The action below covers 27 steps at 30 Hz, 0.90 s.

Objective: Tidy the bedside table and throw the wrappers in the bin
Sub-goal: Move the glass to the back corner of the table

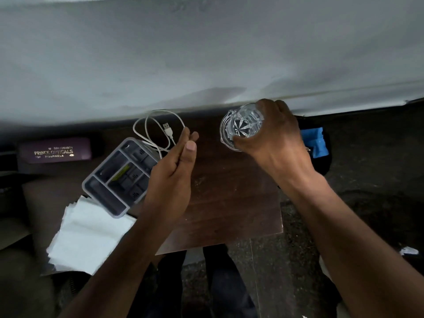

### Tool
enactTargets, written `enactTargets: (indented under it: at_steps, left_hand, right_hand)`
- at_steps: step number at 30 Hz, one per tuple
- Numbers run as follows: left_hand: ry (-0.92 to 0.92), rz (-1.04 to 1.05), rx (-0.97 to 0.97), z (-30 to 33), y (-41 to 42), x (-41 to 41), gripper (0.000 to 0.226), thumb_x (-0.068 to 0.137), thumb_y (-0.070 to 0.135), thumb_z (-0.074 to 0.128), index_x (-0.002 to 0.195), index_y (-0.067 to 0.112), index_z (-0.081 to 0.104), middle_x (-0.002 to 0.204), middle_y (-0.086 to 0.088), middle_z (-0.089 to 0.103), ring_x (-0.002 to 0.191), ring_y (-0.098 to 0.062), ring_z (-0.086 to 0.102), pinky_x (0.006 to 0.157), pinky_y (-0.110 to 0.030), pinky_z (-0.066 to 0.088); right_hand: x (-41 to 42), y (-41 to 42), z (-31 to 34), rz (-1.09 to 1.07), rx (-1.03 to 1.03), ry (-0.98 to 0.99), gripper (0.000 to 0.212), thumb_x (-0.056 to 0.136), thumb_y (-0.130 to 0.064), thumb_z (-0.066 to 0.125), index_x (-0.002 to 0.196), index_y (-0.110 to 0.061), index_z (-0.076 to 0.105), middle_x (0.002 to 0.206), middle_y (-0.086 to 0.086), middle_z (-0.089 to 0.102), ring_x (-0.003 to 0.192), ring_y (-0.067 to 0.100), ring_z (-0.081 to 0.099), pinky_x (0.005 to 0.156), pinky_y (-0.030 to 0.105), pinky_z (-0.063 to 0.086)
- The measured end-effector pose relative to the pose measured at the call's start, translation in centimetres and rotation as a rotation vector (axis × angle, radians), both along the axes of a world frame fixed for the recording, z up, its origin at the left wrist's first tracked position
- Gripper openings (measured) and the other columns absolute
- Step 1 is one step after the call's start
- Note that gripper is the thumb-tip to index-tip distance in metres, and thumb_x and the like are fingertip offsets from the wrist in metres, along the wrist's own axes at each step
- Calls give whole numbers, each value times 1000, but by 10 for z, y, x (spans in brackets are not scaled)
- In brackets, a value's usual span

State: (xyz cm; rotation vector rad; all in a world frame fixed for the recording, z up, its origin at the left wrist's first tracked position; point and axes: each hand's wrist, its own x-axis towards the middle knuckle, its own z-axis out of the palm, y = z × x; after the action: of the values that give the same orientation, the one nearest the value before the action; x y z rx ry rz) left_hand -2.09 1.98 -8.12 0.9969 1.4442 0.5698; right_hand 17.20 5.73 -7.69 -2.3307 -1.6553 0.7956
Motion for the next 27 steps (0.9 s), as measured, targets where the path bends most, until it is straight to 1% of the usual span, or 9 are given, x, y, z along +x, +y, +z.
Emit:
enactTargets:
  at_steps: [4, 8, 10, 15, 16, 18, 23, 25, 27]
  left_hand:
    - [-16, 8, -21, 4, 0, -7, 56, 101, 48, 38, 153, 28, 38, 147, 21, 53, 138, 11, 40, 113, -13, 29]
    - [-57, 19, -9, 6, -1, -14, 57, 101, 49, 40, 153, 26, 37, 148, 17, 54, 140, 6, 42, 120, -26, 29]
    - [-64, 30, -7, 6, -2, -19, 59, 98, 50, 40, 152, 26, 39, 147, 16, 55, 139, 5, 43, 121, -31, 30]
    - [-103, 68, 7, 10, -11, -35, 58, 96, 50, 42, 149, 26, 46, 144, 19, 58, 137, 6, 45, 121, -35, 33]
    - [-110, 82, 16, 11, -13, -40, 57, 96, 49, 43, 148, 25, 48, 142, 19, 58, 136, 7, 46, 120, -35, 34]
    - [-126, 119, 36, 15, -18, -49, 54, 96, 44, 44, 145, 21, 51, 141, 17, 60, 134, 8, 48, 119, -34, 36]
    - [-159, 192, 72, 19, -32, -82, 47, 100, 38, 44, 141, 18, 55, 144, 6, 60, 137, -5, 51, 119, -39, 35]
    - [-154, 234, 83, 20, -39, -98, 47, 100, 35, 45, 142, 16, 55, 142, 6, 62, 136, -5, 52, 118, -40, 37]
    - [-143, 268, 87, 21, -48, -112, 47, 100, 35, 46, 142, 16, 55, 140, 7, 64, 135, -5, 54, 118, -41, 37]
  right_hand:
    - [-4, -1, 0, -1, -13, -32, 70, 76, -33, 84, 133, -9, 52, 126, 7, 55, 111, 24, 59, 84, 24, 43]
    - [-6, -2, 1, 3, -26, -72, 72, 76, -37, 83, 133, -7, 51, 126, 11, 56, 111, 28, 60, 84, 27, 43]
    - [-8, -3, 1, 22, -15, -106, 75, 76, -40, 83, 134, -6, 50, 127, 13, 56, 112, 32, 61, 86, 32, 49]
    - [-12, -5, 17, 25, -10, -154, 101, 71, -46, 87, 149, -6, 38, 142, 21, 44, 130, 39, 48, 104, 48, 50]
    - [-14, -6, 23, 20, 34, -160, 99, 71, -46, 87, 149, -8, 39, 143, 21, 42, 132, 39, 46, 106, 48, 49]
    - [-21, -9, 35, -24, 131, -122, 84, 76, -41, 86, 144, -13, 46, 143, 17, 41, 131, 34, 46, 106, 46, 50]
    - [-73, -27, 53, -1, 273, -33, 43, 86, -24, 77, 124, -14, 61, 122, 6, 47, 109, 26, 59, 91, 40, 56]
    - [-96, -38, 54, 35, 251, 7, 35, 88, -23, 75, 120, -16, 64, 114, -3, 44, 101, 17, 59, 83, 26, 54]
    - [-117, -48, 52, 52, 219, 58, 31, 89, -24, 74, 118, -18, 66, 112, -7, 43, 99, 8, 54, 78, 8, 44]
